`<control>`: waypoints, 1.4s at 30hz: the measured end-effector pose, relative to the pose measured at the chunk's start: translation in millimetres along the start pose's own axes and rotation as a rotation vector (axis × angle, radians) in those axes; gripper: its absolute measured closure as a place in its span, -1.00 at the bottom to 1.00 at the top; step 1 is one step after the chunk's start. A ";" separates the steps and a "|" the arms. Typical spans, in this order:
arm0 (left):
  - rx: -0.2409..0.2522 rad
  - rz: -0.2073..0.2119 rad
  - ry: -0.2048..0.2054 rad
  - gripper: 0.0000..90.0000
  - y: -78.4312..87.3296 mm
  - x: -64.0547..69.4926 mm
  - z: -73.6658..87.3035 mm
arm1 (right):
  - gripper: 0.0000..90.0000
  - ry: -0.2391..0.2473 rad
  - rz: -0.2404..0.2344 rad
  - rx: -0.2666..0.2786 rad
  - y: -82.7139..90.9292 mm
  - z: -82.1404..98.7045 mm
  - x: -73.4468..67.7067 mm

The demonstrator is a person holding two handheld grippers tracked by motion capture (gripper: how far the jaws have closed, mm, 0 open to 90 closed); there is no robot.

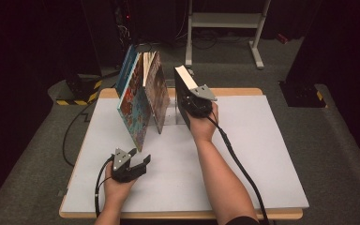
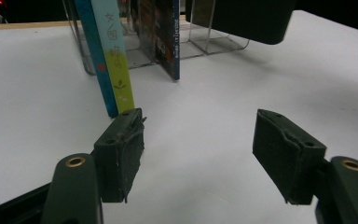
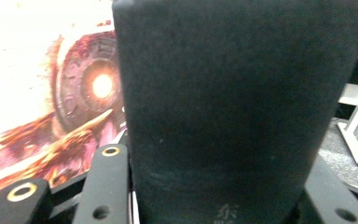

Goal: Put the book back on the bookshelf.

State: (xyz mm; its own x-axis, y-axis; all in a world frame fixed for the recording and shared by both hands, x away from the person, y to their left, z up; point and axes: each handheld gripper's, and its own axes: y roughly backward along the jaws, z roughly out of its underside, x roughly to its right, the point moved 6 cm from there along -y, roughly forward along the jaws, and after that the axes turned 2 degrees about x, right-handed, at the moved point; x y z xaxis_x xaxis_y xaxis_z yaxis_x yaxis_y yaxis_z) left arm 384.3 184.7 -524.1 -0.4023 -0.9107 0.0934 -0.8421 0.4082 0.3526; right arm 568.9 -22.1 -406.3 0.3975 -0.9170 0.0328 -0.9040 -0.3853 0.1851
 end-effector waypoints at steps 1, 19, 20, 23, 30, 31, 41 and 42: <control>0.000 0.000 0.000 -0.25 0.0 0.0 0.0 | 0.20 -0.004 0.002 -0.002 -3.3 0.1 1.1; 0.008 0.005 -0.009 -0.25 1.9 1.4 -1.4 | 0.17 -0.018 0.047 0.001 -28.7 17.8 2.7; 0.008 0.005 -0.009 -0.25 1.9 1.4 -1.4 | 0.17 -0.018 0.047 0.001 -28.7 17.8 2.7; 0.005 0.001 -0.020 -0.25 2.2 2.0 -1.5 | 0.13 -0.024 0.042 -0.002 -25.1 22.4 1.2; -0.003 -0.001 -0.029 -0.25 0.7 3.6 0.1 | -0.09 -0.056 -0.045 -0.047 -7.8 22.0 3.4; -0.003 -0.001 -0.029 -0.25 0.7 3.6 0.1 | -0.09 -0.056 -0.045 -0.047 -7.8 22.0 3.4; -0.023 0.003 -0.063 -0.25 -1.7 8.3 3.1 | 0.12 -0.046 -0.118 -0.082 32.8 44.9 10.3; -0.023 0.003 -0.063 -0.24 -1.7 8.3 3.1 | 0.12 -0.046 -0.118 -0.082 32.8 44.9 10.3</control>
State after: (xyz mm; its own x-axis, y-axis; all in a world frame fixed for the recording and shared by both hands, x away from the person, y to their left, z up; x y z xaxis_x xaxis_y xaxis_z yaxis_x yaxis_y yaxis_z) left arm 381.2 176.6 -526.8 -0.4273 -0.9034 0.0359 -0.8327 0.4087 0.3736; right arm 536.3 -48.8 -444.1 0.4906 -0.8705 -0.0383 -0.8351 -0.4823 0.2644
